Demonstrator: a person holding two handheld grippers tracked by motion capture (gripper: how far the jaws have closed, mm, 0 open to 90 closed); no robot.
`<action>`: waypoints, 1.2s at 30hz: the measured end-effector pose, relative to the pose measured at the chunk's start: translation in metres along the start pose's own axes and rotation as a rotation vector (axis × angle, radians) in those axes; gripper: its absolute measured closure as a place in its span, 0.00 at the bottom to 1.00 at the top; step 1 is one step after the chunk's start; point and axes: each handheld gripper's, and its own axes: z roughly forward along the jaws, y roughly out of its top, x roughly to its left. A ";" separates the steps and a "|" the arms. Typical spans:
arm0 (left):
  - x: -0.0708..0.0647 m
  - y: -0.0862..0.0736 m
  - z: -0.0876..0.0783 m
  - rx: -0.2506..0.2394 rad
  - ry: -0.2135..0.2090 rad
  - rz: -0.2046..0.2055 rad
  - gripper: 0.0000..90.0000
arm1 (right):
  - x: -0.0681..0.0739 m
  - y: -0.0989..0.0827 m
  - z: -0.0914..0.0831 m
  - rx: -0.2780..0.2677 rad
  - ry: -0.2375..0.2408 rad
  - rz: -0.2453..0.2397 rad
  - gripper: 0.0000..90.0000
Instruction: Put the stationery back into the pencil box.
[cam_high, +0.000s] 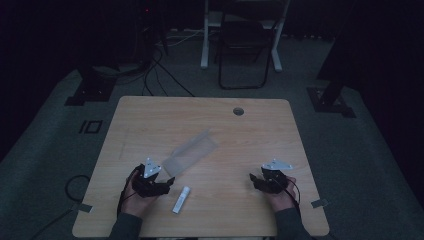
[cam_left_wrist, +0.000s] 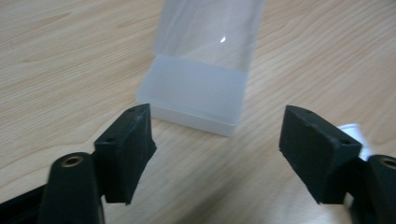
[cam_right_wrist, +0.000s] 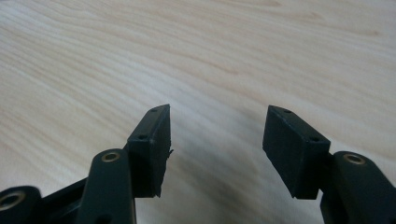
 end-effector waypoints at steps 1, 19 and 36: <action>-0.002 0.000 -0.001 -0.004 -0.007 0.002 0.32 | 0.000 -0.002 -0.001 0.001 0.000 0.002 0.46; -0.034 -0.002 -0.010 -0.011 -0.194 0.008 0.51 | 0.000 -0.012 0.003 0.019 -0.021 0.002 0.46; -0.054 -0.016 -0.008 0.051 -0.194 0.082 0.53 | -0.006 -0.015 0.004 -0.003 -0.023 0.015 0.44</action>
